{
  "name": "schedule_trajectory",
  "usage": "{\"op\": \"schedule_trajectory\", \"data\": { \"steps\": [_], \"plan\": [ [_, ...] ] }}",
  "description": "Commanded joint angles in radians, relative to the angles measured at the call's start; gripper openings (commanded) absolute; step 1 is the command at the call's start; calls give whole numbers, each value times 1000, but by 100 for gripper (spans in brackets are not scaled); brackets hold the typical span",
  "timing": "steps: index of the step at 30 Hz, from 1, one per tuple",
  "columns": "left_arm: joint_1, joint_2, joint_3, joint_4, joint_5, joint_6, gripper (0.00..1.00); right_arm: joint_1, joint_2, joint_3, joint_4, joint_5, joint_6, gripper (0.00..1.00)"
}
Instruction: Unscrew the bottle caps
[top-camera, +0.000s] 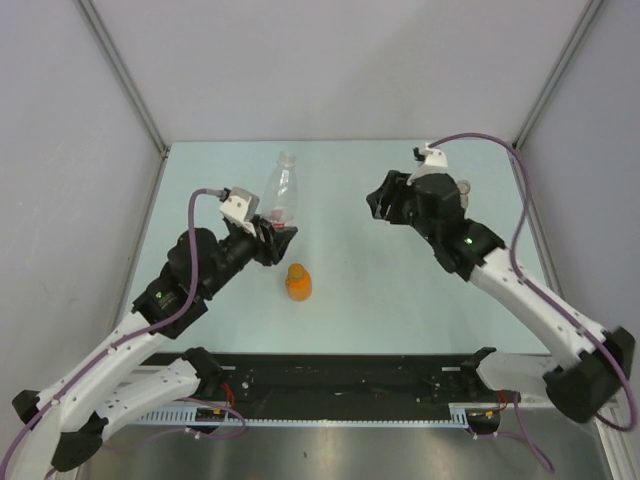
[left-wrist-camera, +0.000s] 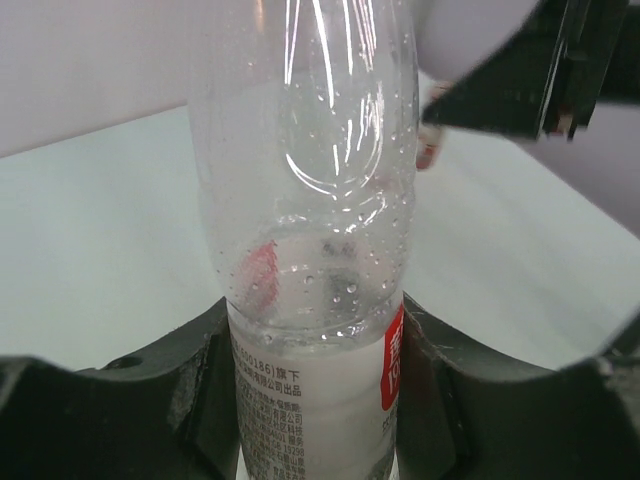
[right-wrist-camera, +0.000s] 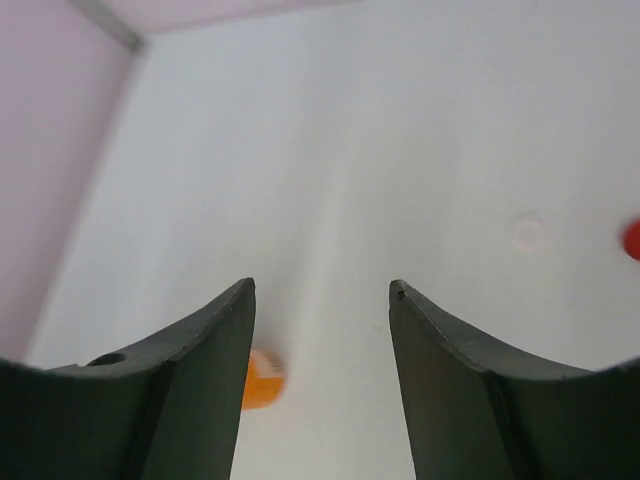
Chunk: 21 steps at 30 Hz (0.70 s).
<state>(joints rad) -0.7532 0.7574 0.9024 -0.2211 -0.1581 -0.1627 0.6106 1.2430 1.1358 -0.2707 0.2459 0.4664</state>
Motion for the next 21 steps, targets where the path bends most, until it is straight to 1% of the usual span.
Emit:
{"op": "schedule_trajectory", "data": {
  "steps": [1, 2, 3, 4, 5, 7, 10, 11, 14, 21],
  "plan": [
    [3, -4, -26, 126, 446, 69, 15, 0, -200, 30, 91, -324, 1, 61],
    [3, -4, -34, 164, 522, 68, 16, -15, -244, 30, 137, -458, 20, 62],
    [2, 2, -40, 183, 593, 52, 16, -44, -258, 30, 160, -529, 67, 63],
    [3, 9, -40, 199, 729, 42, 16, -60, -270, 30, 177, -587, 92, 63],
    [3, 19, -40, 216, 780, 31, 16, -69, -296, 30, 200, -653, 112, 64],
    [2, 63, -14, 216, 892, 8, 16, -77, -324, 30, 209, -680, 143, 66],
    [2, 121, 26, 209, 981, -3, 14, -75, -370, 30, 229, -712, 161, 68],
    [3, 134, 33, 207, 989, -8, 14, -77, -375, 30, 246, -735, 169, 73],
    [3, 155, 50, 201, 980, -15, 14, -77, -392, 30, 258, -778, 193, 77],
    [0, 160, 49, 216, 968, -27, 15, -69, -398, 32, 235, -815, 186, 79]
  ]
}}
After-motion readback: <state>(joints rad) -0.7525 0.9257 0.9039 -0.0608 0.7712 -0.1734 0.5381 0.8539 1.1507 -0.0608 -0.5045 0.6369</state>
